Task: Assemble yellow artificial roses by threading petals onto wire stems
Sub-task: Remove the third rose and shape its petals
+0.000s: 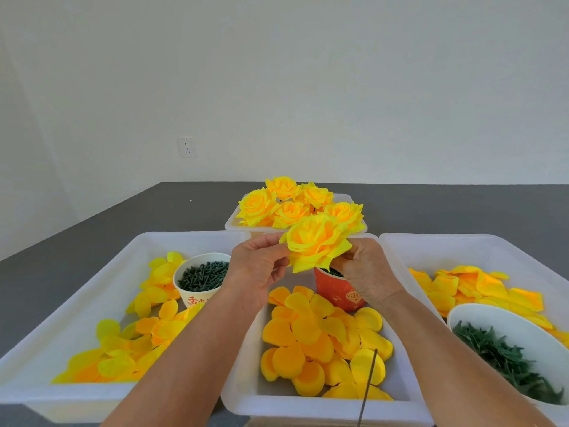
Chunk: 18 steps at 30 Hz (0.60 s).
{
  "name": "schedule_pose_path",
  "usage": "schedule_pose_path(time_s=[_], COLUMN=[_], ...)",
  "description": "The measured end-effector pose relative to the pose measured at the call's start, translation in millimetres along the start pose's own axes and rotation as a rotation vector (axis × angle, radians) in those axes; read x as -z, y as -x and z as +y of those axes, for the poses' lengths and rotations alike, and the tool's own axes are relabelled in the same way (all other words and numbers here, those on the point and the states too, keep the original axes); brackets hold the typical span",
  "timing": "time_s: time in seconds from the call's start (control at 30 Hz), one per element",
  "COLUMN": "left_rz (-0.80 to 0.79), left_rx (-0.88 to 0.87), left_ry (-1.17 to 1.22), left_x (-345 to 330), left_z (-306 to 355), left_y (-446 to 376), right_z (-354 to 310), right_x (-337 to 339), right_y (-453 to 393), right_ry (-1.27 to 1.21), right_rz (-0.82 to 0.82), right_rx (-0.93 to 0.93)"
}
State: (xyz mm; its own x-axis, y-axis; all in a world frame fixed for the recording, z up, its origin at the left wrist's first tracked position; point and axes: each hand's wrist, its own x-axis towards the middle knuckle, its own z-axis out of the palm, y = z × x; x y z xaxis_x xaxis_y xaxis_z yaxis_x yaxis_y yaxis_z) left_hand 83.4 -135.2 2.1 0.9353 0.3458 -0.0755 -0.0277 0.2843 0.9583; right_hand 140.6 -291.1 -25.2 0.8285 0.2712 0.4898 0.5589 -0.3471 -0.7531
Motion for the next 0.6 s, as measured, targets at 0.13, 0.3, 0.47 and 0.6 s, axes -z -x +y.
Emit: schedule_pose_path(time_s=[0.13,0.3,0.47,0.6], left_rz=[-0.046,-0.050,-0.103,-0.138], left_rx=[0.107,0.138,0.211,0.141], left_ry=[0.084,0.096,0.131,0.045], left_x=[-0.8,0.9,2.9,2.4], left_z=[0.9,0.5,3.5,3.9], left_y=[-1.2,-4.3,-3.4,-1.8], right_z=[0.8,2.9,2.9,3.7], right_x=[0.1,0.7,1.7,3.0], right_y=[0.1,-0.3,-0.1,-1.4], right_ry=[-0.004,0.038,0.054,0.068], right_rz=[-0.002,-0.023,-0.034,-0.036], right_rx=[0.014,0.044,0.058,0.051])
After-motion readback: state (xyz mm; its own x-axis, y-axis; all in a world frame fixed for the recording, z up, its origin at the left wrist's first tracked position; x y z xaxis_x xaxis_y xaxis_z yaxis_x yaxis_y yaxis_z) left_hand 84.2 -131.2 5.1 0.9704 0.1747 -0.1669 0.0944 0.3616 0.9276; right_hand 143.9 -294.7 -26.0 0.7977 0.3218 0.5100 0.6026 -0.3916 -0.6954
